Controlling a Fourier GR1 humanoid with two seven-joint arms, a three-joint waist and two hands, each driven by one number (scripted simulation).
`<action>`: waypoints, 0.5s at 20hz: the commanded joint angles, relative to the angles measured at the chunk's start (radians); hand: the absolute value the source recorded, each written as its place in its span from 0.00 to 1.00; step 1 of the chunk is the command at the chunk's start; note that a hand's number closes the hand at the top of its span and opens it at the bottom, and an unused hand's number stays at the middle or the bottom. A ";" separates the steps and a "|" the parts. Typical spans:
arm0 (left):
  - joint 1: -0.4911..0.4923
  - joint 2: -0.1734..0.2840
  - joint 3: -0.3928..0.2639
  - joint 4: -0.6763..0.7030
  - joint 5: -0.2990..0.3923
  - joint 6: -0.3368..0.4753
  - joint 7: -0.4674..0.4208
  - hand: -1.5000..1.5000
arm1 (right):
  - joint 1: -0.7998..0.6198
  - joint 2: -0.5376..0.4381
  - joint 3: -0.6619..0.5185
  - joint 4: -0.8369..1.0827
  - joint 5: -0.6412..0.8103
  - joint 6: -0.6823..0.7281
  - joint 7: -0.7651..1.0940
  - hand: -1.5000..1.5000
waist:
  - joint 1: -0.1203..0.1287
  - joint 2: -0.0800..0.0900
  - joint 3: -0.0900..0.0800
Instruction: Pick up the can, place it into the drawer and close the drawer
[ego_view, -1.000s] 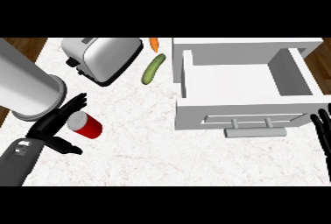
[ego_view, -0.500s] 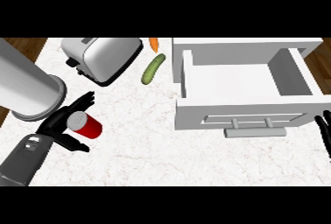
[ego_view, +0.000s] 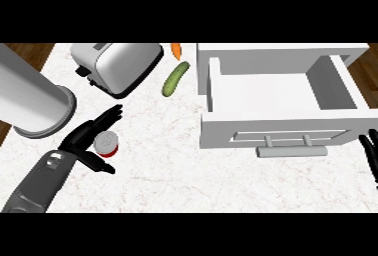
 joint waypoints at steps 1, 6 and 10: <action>0.009 -0.043 -0.009 0.007 0.001 -0.101 -0.090 1.00 | -0.001 0.003 0.005 -0.056 -0.015 -0.010 0.061 0.00 | 0.002 -0.001 0.000; -0.016 -0.005 0.008 -0.026 0.039 -0.187 -0.061 1.00 | 0.027 0.008 -0.023 -0.026 -0.025 0.003 0.016 0.00 | 0.008 -0.003 0.001; -0.024 -0.054 -0.008 -0.028 0.048 -0.210 -0.012 1.00 | -0.002 0.016 0.007 -0.062 -0.006 -0.016 0.056 0.00 | 0.009 -0.002 0.001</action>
